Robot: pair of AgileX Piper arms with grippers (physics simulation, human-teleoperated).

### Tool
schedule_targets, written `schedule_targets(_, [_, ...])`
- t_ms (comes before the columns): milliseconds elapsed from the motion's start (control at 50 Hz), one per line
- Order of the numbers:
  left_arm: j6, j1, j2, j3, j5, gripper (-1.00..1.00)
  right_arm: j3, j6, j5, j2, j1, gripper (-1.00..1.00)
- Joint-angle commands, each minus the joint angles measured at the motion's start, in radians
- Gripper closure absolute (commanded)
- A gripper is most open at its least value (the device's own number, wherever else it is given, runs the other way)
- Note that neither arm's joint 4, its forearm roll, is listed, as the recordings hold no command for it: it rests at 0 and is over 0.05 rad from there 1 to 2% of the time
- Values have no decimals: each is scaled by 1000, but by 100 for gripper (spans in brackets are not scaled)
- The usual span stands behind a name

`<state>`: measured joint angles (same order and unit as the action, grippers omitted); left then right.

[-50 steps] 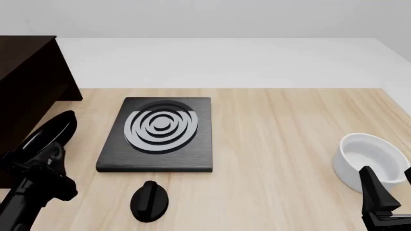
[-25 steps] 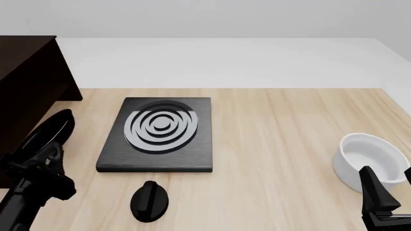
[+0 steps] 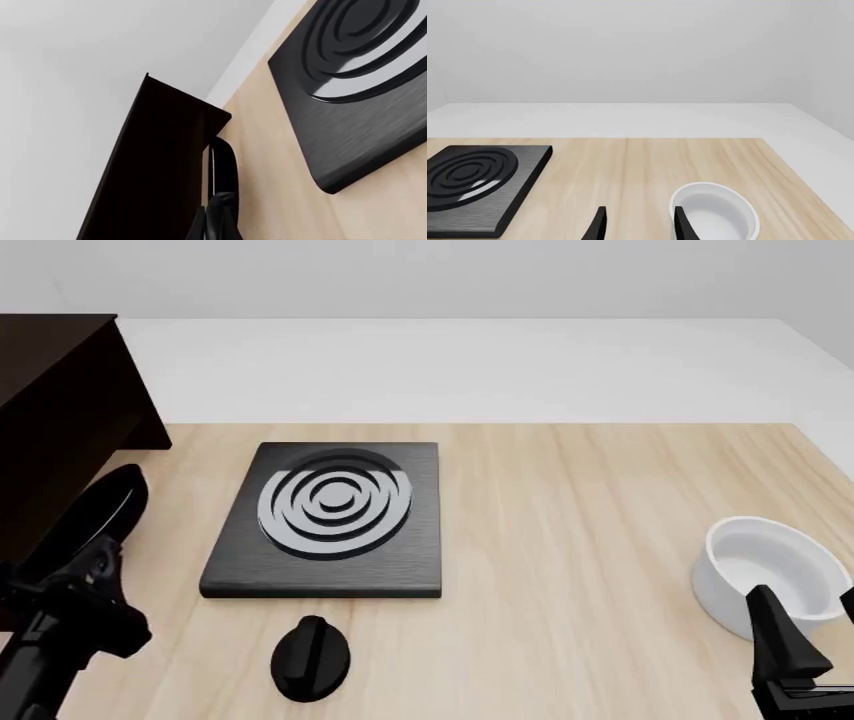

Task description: Put the frying pan under the cabinet shelf.

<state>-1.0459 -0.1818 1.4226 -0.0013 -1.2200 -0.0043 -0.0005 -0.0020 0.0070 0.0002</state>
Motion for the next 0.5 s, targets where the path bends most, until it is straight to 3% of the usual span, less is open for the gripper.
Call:
schedule_targets(20, [1, -77, 18, 1, 0, 100, 0, 0, 0, 0, 0, -100])
schedule_targets(500, [-70, -104, 78, 1, 0, 100, 0, 0, 0, 0, 0, -100])
